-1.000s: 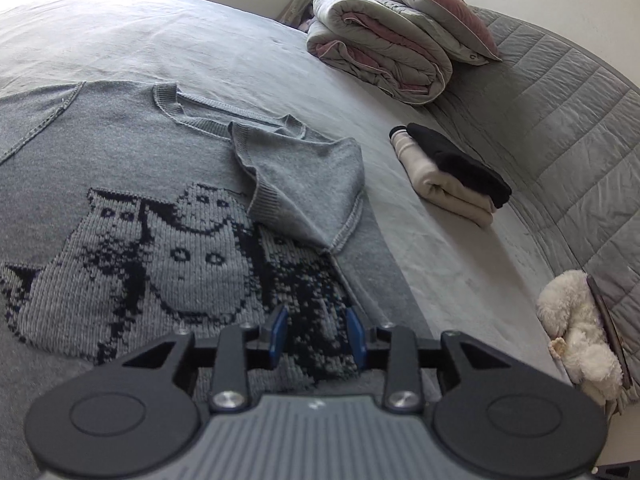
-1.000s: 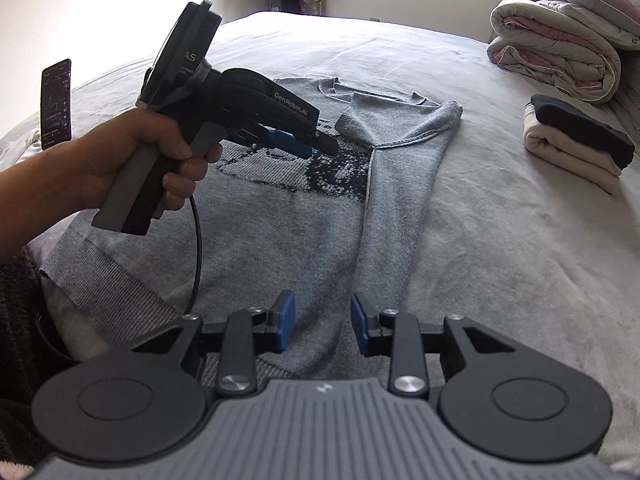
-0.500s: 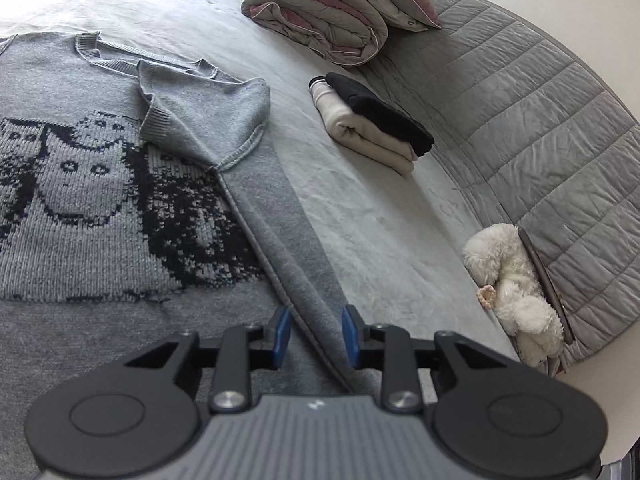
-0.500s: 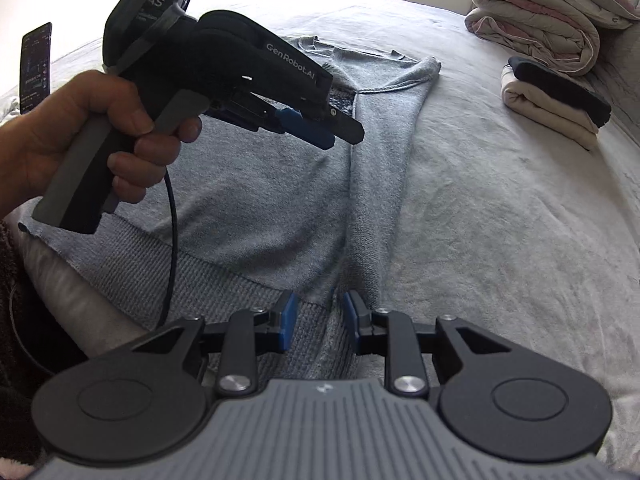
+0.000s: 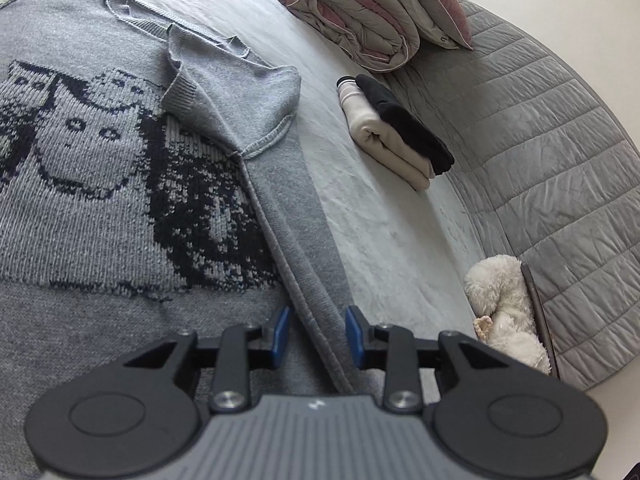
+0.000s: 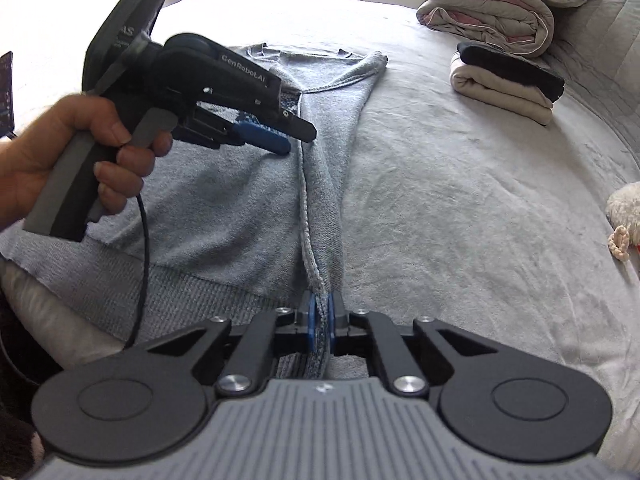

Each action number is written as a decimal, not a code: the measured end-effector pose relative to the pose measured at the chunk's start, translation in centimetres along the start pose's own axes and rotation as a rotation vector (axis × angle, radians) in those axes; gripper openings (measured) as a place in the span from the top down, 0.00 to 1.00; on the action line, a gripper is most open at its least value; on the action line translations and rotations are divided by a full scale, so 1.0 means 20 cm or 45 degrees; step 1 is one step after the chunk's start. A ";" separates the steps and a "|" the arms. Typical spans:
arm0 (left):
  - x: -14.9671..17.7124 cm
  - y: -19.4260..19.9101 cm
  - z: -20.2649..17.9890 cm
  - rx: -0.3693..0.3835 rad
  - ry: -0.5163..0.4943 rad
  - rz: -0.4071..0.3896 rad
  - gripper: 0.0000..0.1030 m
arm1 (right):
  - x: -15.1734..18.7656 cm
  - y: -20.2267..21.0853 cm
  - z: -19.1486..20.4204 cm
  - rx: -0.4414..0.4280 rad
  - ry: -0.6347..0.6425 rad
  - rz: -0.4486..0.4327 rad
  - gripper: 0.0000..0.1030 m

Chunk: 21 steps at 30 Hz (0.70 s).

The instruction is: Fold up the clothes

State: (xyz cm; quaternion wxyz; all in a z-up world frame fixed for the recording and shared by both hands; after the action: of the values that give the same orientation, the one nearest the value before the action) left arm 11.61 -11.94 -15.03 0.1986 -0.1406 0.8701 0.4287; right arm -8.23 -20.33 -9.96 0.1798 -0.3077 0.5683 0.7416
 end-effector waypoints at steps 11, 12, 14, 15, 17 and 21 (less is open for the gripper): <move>-0.07 0.05 0.02 -0.057 -0.020 -0.117 0.96 | -0.12 0.04 0.19 -0.260 -0.085 0.035 0.93; -0.08 0.06 0.02 -0.079 -0.049 -0.126 0.96 | -0.13 0.02 0.20 -0.286 -0.102 0.043 0.93; -0.09 0.07 0.01 -0.124 -0.104 -0.143 0.96 | -0.13 -0.02 0.23 -0.326 -0.126 0.063 0.93; -0.09 0.06 0.02 -0.147 -0.117 -0.144 0.96 | -0.13 -0.04 0.24 -0.337 -0.131 0.074 0.93; -0.10 0.06 0.05 -0.196 -0.140 -0.146 0.95 | -0.12 -0.09 0.26 -0.345 -0.132 0.104 0.93; -0.12 0.06 0.09 -0.245 -0.144 -0.150 0.95 | -0.09 -0.20 0.29 -0.358 -0.152 0.156 0.92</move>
State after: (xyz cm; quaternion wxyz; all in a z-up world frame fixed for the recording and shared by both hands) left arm 13.60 -9.58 -14.16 0.2579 -0.1853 0.8026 0.5051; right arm -5.91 -13.47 -10.83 0.1228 -0.2503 0.4650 0.8403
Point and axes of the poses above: each gripper's, at about its wrist camera, not at the fingertips, and y roughly against the way its jaws point, z to its left, x to its underside, the point moved 10 cm from there along -y, roughly the way its jaws point, and after that the axes turned 12 degrees about -x, right-handed, at the moved point
